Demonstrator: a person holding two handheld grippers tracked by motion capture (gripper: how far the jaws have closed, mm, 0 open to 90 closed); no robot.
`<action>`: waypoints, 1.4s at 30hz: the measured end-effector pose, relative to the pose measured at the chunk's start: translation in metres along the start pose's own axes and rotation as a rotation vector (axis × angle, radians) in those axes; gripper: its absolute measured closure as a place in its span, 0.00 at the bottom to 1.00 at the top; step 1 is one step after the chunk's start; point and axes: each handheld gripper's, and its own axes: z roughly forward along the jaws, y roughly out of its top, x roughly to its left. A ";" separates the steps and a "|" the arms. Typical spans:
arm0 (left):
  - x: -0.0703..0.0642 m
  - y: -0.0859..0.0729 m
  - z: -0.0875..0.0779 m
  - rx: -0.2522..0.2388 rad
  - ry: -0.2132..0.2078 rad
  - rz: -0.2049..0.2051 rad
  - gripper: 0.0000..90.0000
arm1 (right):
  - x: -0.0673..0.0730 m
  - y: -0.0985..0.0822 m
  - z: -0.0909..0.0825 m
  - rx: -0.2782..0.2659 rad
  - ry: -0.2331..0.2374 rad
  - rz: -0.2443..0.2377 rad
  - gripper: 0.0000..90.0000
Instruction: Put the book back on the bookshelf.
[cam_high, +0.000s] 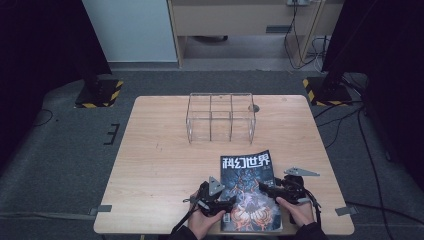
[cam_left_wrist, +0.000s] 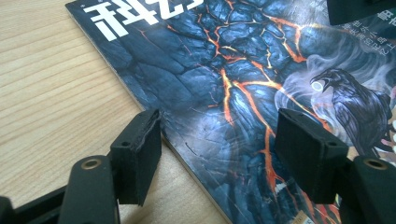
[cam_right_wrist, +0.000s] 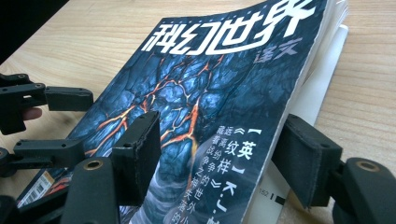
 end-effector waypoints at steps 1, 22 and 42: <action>0.000 0.000 0.000 0.000 0.001 0.000 0.35 | 0.003 0.001 -0.001 -0.010 0.031 0.027 0.40; 0.000 0.000 0.000 0.000 0.010 -0.004 0.35 | 0.014 0.012 -0.005 -0.025 0.018 -0.086 0.57; 0.002 0.000 0.000 -0.001 0.015 -0.006 0.34 | 0.010 0.010 0.006 0.044 -0.046 -0.112 0.57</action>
